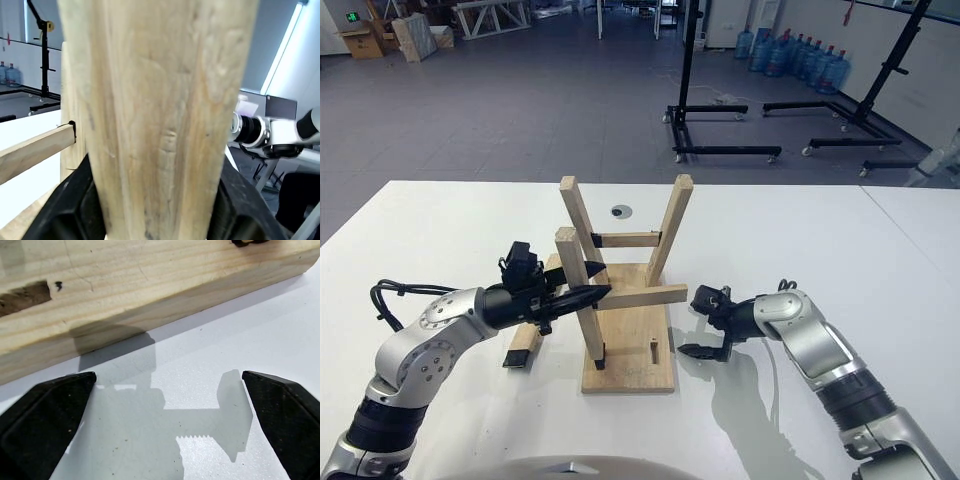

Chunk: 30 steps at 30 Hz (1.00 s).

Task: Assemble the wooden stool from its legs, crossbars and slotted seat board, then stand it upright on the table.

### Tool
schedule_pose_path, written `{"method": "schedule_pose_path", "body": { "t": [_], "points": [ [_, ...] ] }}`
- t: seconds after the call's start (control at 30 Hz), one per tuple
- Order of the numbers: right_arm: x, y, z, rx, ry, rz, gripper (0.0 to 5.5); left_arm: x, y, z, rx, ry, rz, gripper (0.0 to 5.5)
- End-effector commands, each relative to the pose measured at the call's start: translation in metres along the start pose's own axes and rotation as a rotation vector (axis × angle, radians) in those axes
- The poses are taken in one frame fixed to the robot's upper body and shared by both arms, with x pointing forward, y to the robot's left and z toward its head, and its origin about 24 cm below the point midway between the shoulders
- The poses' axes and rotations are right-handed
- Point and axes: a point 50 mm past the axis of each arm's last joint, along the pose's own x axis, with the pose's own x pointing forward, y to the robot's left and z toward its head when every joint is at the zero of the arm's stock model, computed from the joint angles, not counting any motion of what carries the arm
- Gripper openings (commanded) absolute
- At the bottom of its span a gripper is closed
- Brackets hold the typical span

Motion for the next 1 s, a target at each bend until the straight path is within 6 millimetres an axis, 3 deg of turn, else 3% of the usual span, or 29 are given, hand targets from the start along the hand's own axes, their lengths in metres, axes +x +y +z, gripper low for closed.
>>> {"method": "schedule_pose_path", "body": {
  "t": [0.03, 0.33, 0.6, 1.0],
  "points": [
    [0.004, 0.007, 0.001, -0.007, -0.003, 0.017, 5.4, -0.007, -0.001, -0.011, 0.051, 0.133, 0.015, 2.1],
    [0.009, 0.013, 0.002, -0.009, -0.009, 0.04, 5.4, -0.014, 0.0, -0.021, 0.15, 0.242, 0.026, 2.08],
    [0.013, 0.019, 0.001, 0.006, -0.014, 0.049, 5.4, -0.023, 0.001, -0.049, 0.25, 0.455, -0.06, 2.07],
    [0.019, 0.022, 0.003, 0.013, -0.026, 0.057, 5.4, -0.028, 0.009, -0.048, 0.06, 0.456, -0.06, 2.07]
  ]
}}
